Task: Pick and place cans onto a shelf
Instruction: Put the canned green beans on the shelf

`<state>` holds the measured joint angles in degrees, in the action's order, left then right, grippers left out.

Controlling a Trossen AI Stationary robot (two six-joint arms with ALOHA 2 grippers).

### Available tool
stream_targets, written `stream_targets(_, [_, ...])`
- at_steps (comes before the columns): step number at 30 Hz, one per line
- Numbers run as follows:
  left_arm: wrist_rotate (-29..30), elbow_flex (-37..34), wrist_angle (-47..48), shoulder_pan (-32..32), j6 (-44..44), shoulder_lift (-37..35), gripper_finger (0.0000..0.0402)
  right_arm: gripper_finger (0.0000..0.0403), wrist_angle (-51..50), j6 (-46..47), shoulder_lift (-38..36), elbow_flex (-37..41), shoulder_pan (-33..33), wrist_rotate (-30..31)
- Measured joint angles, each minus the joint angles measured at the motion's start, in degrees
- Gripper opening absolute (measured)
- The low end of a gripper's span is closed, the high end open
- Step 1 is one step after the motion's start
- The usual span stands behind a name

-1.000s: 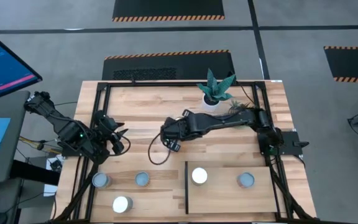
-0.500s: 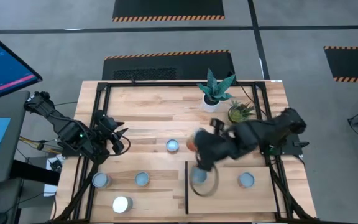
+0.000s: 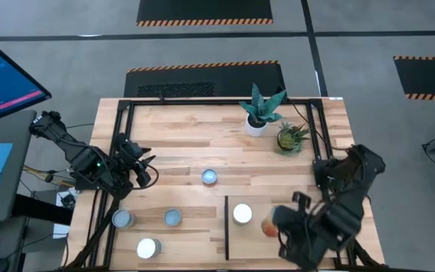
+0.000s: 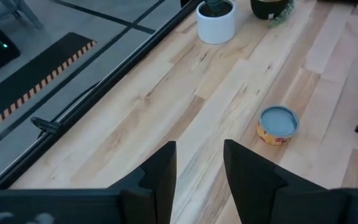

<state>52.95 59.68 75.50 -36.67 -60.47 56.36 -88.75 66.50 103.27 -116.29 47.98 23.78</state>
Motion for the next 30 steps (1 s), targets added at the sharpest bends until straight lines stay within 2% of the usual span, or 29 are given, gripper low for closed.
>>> stream_targets(6, [0.0, 0.0, 0.0, 0.0, -0.9, 0.0, 0.0123, 0.0000, 0.6, 5.4, 5.4, 0.0, 3.2, -1.8])
stream_targets(10, [0.0, 0.0, -1.2, 0.0, -1.2, 0.0, 0.0123, 0.0000, 3.7, 5.2, 9.7, 0.0, 3.4, -2.0])
stream_targets(17, [0.0, 0.0, -3.8, 0.0, -0.2, 0.0, 0.0123, 0.0000, 5.3, 0.6, 14.6, -1.7, 2.4, -1.9])
stream_targets(22, [0.0, 0.0, -4.7, 0.0, 0.0, 0.0, 0.0123, 0.0000, 5.9, -6.0, 17.1, -4.6, 0.4, -2.4])
stream_targets(30, [0.0, 0.0, -4.6, 0.0, 0.0, 0.0, 0.0123, 0.0000, 10.1, -13.6, 18.0, -5.9, -2.2, -2.6])
